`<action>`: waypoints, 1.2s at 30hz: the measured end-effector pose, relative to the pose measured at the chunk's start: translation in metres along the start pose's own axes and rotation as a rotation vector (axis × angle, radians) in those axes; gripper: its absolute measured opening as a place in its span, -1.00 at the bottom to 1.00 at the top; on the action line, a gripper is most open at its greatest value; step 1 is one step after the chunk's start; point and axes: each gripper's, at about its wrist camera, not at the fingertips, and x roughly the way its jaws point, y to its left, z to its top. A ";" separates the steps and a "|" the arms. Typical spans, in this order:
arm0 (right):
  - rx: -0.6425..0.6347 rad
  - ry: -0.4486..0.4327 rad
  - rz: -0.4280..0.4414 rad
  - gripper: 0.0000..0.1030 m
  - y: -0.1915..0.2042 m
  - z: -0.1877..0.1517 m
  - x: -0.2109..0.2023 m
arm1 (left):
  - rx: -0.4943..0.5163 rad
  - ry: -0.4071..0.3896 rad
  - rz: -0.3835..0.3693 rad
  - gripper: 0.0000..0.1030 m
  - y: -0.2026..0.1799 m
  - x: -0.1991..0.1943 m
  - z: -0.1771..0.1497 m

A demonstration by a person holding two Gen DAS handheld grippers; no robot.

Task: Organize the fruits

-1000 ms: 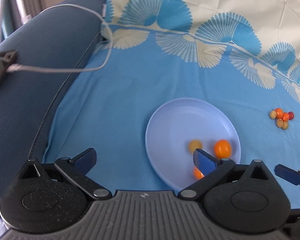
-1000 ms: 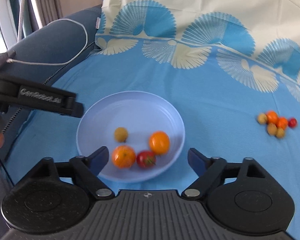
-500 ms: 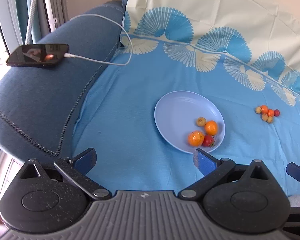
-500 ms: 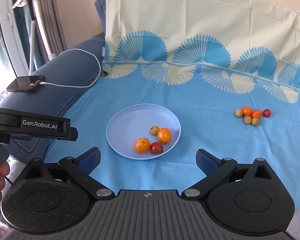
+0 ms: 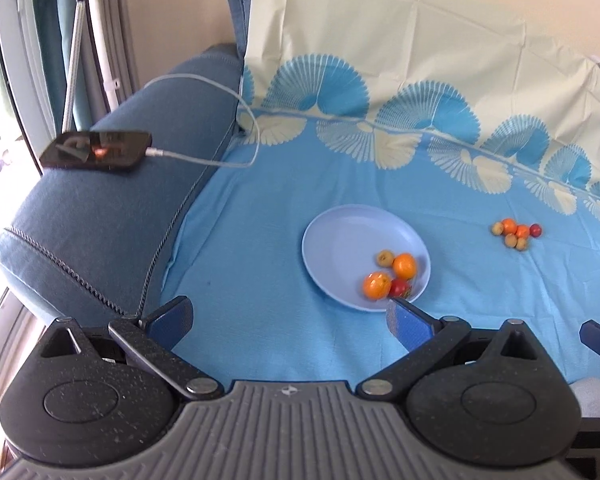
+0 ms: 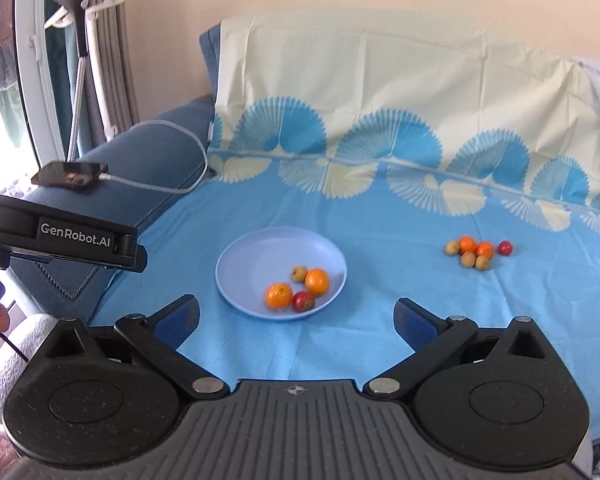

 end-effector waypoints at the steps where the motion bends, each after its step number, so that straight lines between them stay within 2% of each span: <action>1: -0.001 -0.008 -0.005 0.99 0.000 0.001 -0.003 | 0.001 -0.005 -0.004 0.99 0.000 -0.003 0.001; 7: 0.006 -0.087 -0.013 0.99 -0.002 0.000 -0.027 | 0.046 -0.010 -0.024 0.99 -0.015 -0.015 0.002; 13: 0.038 -0.099 -0.027 0.99 -0.012 -0.004 -0.039 | 0.065 -0.021 -0.047 0.99 -0.025 -0.025 -0.004; 20: 0.050 -0.102 -0.041 0.99 -0.015 -0.009 -0.042 | 0.083 0.005 -0.063 0.99 -0.034 -0.021 -0.002; 27: 0.081 -0.087 -0.049 0.99 -0.025 -0.011 -0.038 | 0.097 -0.005 -0.069 0.99 -0.045 -0.019 0.004; 36: 0.096 -0.050 -0.026 0.99 -0.030 -0.012 -0.020 | 0.090 0.010 -0.044 0.99 -0.046 -0.007 0.007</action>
